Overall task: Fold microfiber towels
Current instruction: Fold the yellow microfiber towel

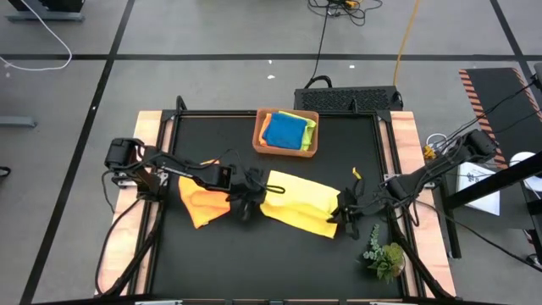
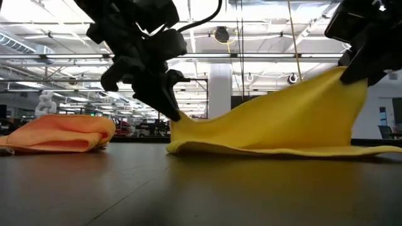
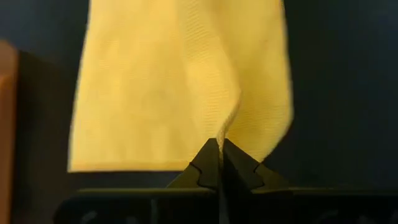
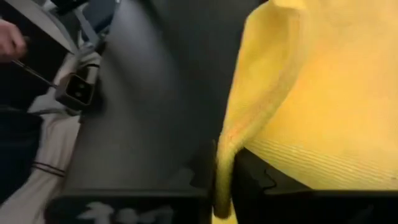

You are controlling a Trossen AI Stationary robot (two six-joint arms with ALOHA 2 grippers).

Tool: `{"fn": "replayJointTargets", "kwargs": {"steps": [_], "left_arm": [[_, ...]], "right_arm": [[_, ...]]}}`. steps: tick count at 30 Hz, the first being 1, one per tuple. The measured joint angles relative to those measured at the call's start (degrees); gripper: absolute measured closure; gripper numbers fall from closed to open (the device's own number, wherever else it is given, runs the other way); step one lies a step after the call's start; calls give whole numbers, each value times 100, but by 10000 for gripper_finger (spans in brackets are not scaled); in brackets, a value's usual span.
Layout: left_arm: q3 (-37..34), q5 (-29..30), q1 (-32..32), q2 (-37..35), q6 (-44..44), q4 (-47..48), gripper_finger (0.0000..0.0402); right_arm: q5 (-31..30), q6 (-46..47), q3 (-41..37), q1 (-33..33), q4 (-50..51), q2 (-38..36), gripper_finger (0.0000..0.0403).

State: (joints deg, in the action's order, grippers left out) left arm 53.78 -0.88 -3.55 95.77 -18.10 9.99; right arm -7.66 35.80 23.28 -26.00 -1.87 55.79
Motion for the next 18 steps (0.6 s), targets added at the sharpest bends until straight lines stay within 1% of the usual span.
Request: {"fn": "replayJointTargets", "kwargs": {"steps": [4,8,12,15,18], "left_arm": [[0,-428,-19,0,-73,1,356],[0,-387,-56,0,-61,30,308],[6,-353,-61,-105,18,122,266],[3,-252,-61,-188,63,248,246],[20,-281,-70,-219,62,207,235]], "right_arm": [[48,218,-101,2,-33,0,341],[106,357,-166,2,-24,0,298],[540,646,-172,4,-24,0,261],[803,783,-172,2,-29,0,245],[802,810,-172,2,-29,2,242]]}}
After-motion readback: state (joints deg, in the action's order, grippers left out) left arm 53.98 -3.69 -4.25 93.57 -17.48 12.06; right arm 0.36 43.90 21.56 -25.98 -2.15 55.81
